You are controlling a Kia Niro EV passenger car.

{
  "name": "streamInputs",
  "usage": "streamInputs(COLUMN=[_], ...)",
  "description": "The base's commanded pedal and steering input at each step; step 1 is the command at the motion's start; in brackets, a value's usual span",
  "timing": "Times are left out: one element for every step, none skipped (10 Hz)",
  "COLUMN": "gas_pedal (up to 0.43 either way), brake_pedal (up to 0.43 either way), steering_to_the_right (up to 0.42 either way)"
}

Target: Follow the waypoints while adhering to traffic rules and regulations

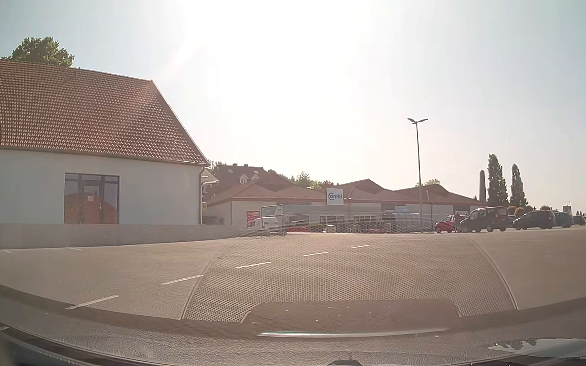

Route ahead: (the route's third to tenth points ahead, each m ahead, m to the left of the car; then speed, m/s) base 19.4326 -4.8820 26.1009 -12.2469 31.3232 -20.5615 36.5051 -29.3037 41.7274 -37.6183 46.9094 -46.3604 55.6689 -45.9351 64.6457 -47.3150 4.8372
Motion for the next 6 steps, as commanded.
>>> streamInputs(gas_pedal=[0.118, 0.150, 0.157, 0.157, 0.157, 0.150], brake_pedal=[0.000, 0.000, 0.000, 0.000, 0.000, 0.000], steering_to_the_right=[0.037, 0.054, 0.068, 0.077, 0.090, 0.098])
